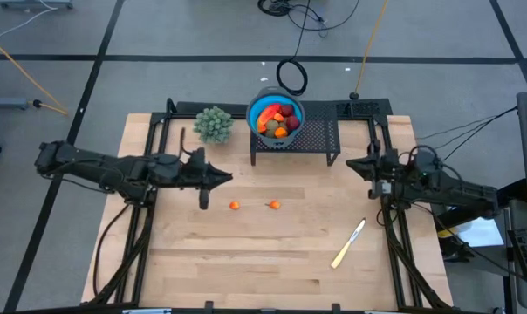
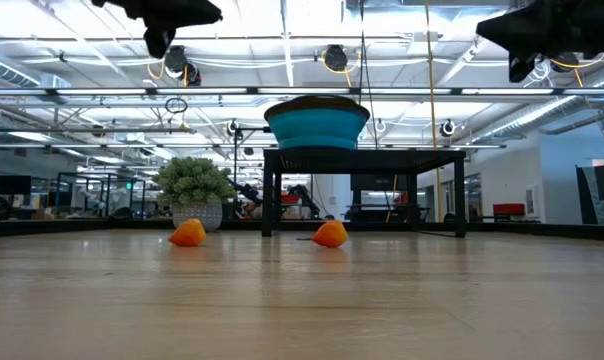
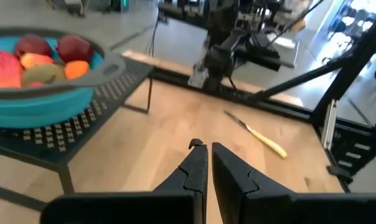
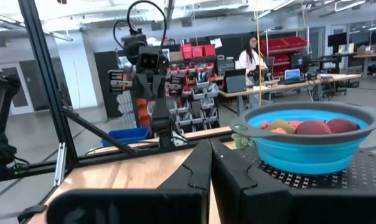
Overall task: Pick & Place Fruit
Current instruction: Put the orange peach into the blue strainer bowl on the shelf
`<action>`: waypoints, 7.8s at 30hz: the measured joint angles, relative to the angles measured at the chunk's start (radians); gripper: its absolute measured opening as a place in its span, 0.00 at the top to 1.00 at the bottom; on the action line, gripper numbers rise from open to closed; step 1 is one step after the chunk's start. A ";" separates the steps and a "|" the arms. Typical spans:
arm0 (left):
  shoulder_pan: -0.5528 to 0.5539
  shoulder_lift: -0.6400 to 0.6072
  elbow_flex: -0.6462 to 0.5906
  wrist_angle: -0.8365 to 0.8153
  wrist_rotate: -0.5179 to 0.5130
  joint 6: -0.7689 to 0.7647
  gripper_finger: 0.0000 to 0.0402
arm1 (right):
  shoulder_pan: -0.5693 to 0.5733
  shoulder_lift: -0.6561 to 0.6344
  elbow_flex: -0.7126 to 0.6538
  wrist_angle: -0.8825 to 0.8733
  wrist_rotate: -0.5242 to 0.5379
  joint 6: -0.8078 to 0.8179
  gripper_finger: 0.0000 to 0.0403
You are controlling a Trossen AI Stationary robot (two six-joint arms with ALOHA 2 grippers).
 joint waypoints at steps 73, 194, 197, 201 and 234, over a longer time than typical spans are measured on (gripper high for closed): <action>-0.073 0.697 0.401 -0.716 -0.022 0.000 0.34 | 0.000 -0.119 -0.002 -0.122 -0.061 -0.025 1.00; 0.153 0.386 0.144 1.395 1.007 0.113 0.73 | 0.000 -0.119 -0.002 -0.123 -0.057 -0.085 1.00; 0.149 0.386 0.144 1.416 1.025 0.170 0.73 | 0.000 -0.119 -0.002 -0.123 -0.057 -0.085 1.00; 0.140 0.386 0.144 1.416 1.025 0.212 0.73 | 0.000 -0.119 -0.002 -0.123 -0.057 -0.085 1.00; 0.136 0.387 0.145 0.708 0.157 -0.486 0.73 | 0.000 -0.119 -0.002 -0.123 -0.056 -0.085 1.00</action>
